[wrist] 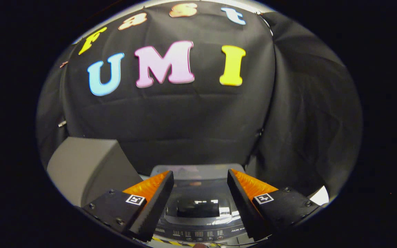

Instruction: Put the clothes into the washing machine and then close the washing machine lid.

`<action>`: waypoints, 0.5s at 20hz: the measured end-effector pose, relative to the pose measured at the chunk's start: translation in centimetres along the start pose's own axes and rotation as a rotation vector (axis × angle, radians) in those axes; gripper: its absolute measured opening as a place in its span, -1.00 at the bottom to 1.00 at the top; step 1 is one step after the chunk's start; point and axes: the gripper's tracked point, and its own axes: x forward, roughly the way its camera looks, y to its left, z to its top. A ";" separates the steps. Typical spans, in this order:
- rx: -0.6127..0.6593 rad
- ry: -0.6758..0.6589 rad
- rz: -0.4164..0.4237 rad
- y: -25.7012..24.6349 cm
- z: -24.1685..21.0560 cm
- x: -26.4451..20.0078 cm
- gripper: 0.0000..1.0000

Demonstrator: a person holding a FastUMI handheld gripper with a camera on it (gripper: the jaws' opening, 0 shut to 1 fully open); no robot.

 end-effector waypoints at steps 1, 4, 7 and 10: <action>-0.006 -0.036 -0.001 0.2 1.5 -0.9 0.97; -0.008 -0.131 0.035 1.8 4.6 -4.2 0.96; 0.003 -0.220 0.082 3.8 7.0 -8.0 0.96; -0.009 -0.313 0.104 4.7 8.9 -10.9 0.95</action>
